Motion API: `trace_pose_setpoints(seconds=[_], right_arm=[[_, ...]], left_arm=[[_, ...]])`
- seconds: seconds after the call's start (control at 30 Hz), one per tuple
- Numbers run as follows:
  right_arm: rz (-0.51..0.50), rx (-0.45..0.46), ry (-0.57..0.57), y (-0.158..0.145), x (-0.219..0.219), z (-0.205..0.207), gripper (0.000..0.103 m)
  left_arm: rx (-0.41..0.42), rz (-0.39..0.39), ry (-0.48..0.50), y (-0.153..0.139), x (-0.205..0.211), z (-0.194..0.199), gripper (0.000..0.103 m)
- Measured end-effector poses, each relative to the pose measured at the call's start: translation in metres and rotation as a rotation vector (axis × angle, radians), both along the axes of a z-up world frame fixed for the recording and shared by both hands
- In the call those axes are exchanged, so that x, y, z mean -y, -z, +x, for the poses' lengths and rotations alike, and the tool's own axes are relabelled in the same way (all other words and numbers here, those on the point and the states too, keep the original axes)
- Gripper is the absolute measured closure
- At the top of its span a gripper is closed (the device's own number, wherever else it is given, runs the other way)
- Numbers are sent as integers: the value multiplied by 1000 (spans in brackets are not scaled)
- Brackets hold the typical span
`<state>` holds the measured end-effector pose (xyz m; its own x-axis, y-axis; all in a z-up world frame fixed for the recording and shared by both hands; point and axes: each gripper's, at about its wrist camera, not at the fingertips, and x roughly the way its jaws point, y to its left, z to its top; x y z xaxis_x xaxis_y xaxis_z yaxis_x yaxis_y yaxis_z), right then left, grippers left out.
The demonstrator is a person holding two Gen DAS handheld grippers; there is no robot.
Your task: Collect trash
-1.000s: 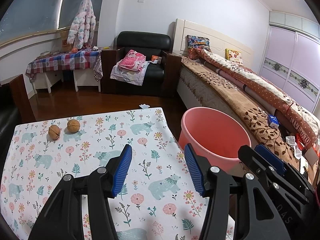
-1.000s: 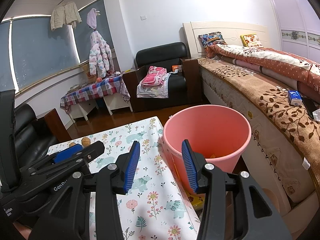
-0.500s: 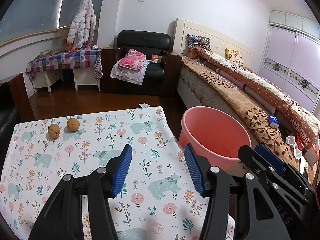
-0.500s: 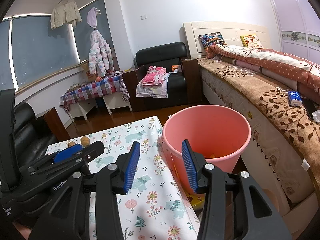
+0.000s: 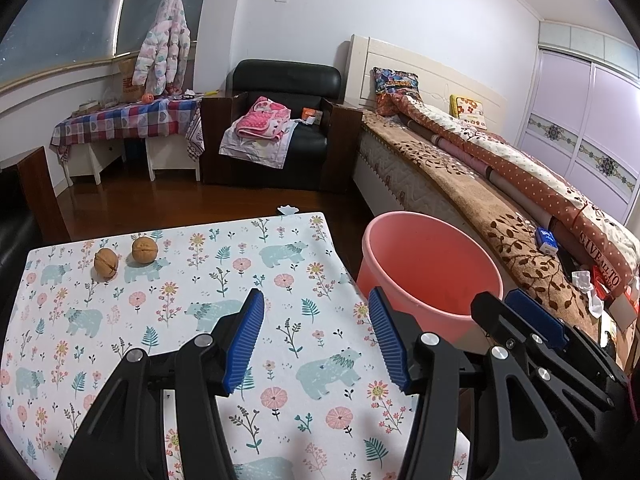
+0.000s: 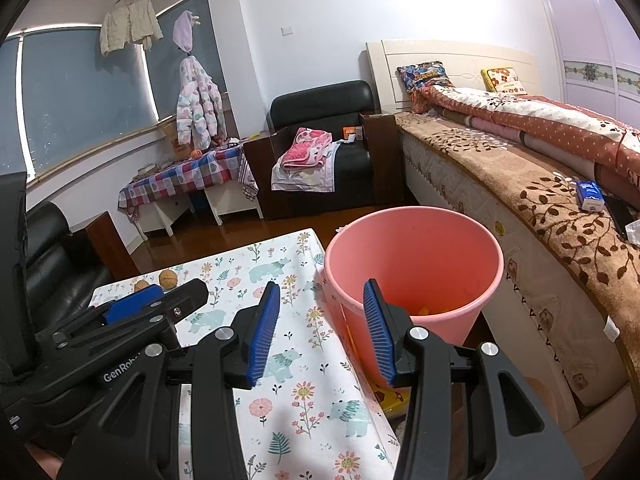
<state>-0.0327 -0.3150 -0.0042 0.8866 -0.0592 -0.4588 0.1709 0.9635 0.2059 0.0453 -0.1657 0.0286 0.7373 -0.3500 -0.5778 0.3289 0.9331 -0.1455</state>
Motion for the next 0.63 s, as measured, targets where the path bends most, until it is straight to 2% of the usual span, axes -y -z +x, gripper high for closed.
trace_pose_setpoints(seconds=[0.63], right_arm=[[-10,-24,-10,9,4,9,59]], left_arm=[[-26,4,-2,10,-4,9,49]])
